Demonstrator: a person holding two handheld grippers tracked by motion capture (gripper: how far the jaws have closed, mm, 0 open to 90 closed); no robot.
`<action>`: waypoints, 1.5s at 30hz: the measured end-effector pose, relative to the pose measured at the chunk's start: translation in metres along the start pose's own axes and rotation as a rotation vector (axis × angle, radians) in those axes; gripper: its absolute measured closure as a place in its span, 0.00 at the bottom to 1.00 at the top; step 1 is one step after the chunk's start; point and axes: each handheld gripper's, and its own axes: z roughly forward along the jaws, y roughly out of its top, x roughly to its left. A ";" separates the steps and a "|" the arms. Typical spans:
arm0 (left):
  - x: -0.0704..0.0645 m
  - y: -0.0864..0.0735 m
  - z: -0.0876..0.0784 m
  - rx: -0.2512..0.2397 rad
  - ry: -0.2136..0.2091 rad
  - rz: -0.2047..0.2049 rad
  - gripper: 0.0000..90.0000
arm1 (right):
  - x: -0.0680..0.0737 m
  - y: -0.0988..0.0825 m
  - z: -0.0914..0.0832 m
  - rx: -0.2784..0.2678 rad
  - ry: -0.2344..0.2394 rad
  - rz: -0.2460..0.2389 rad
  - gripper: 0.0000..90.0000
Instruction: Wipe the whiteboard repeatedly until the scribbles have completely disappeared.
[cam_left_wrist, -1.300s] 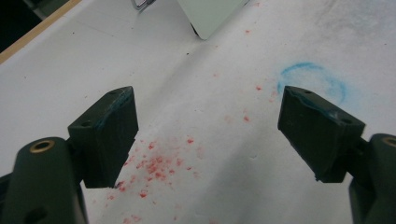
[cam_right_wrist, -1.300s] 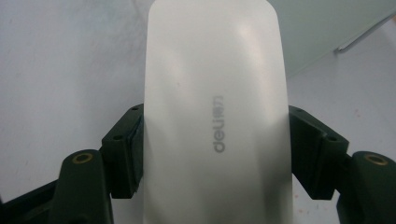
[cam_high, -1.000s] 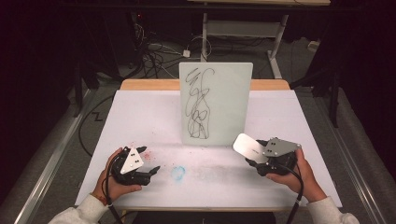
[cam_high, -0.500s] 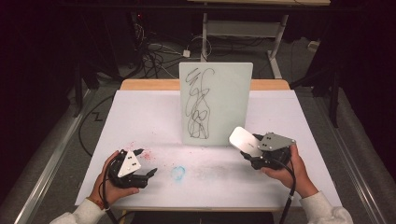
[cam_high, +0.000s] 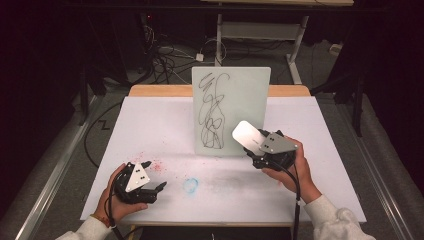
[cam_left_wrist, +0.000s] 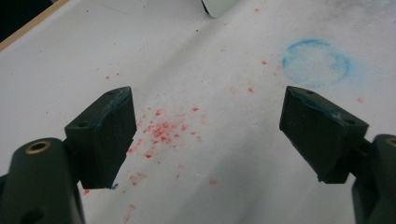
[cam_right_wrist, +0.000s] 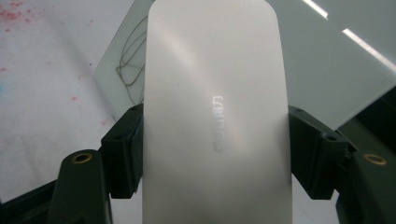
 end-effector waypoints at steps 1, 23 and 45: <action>0.000 0.000 0.000 -0.002 0.000 -0.001 0.20 | 0.002 0.006 0.003 -0.011 -0.023 -0.009 0.35; -0.001 0.003 -0.003 -0.012 -0.007 -0.001 0.20 | -0.010 0.101 0.028 -0.106 -0.298 -0.071 0.35; -0.002 0.003 -0.004 -0.010 0.001 0.003 0.21 | -0.016 0.128 0.062 -0.107 -0.333 -0.045 0.35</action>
